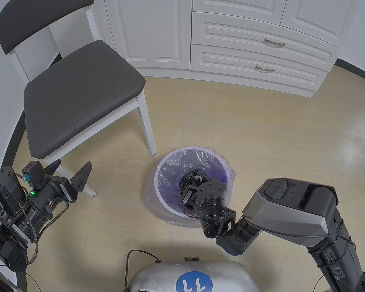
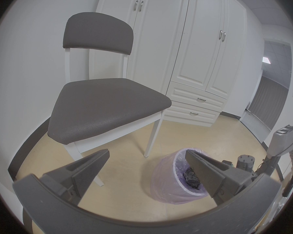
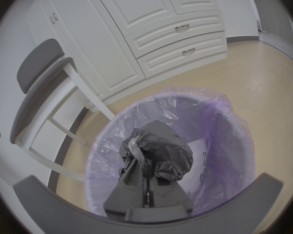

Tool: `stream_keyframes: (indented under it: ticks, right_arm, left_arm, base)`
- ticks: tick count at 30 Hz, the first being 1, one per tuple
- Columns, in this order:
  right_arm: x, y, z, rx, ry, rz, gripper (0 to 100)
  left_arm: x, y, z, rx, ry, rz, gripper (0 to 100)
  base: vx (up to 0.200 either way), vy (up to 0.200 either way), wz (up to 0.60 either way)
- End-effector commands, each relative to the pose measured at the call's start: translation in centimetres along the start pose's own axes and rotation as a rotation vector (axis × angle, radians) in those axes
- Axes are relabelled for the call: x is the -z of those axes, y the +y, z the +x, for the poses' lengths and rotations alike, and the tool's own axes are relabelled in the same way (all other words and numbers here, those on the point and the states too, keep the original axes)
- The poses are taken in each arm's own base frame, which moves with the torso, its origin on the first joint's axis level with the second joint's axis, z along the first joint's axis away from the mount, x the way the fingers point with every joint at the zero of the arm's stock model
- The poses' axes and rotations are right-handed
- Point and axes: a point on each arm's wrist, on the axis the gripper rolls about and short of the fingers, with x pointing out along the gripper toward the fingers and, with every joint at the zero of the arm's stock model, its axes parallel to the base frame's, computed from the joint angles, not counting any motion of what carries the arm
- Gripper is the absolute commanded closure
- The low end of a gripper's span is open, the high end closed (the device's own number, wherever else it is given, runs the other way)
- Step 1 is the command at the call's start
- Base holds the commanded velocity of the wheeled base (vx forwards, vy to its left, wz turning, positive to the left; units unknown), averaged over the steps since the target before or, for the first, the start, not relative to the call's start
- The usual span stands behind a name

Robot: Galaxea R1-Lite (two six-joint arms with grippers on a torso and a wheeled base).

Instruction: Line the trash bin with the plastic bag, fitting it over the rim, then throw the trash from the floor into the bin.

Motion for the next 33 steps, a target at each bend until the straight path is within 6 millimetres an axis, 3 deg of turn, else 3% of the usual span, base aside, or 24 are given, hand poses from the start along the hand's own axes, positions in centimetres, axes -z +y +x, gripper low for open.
stream_keyframes:
  ticks: [1,11,20,23,29,33]
  right_arm:
    - [1.4,-1.2,0.9,0.027,0.018,-0.008,100]
    - [0.7,-0.6,0.9,0.015,-0.001,0.018,100]
    - [-4.3,1.6,-1.5,-0.02,-0.056,0.001,100]
    - [-4.8,1.6,-2.0,-0.02,-0.054,-0.026,100]
    - [-3.2,0.8,-2.3,0.017,0.024,-0.105,100]
    - [-1.1,0.3,-1.8,0.03,0.063,-0.125,100]
  left_arm:
    - [0.0,0.0,0.1,-0.001,0.001,0.0,0]
    - [0.0,0.1,0.1,-0.003,0.001,0.0,0]
    - [0.0,0.0,0.0,-0.001,-0.002,-0.002,0]
    - [0.0,0.0,0.0,-0.001,-0.002,0.0,0]
    - [0.0,0.0,0.0,-0.001,-0.002,0.0,0]
    - [0.0,0.0,0.0,-0.001,-0.003,0.0,0]
  base:
    - [0.0,0.0,0.0]
    - [0.0,0.0,0.0]
    - [0.0,0.0,0.0]
    - [0.0,0.0,0.0]
    - [0.0,0.0,0.0]
    - [0.0,0.0,0.0]
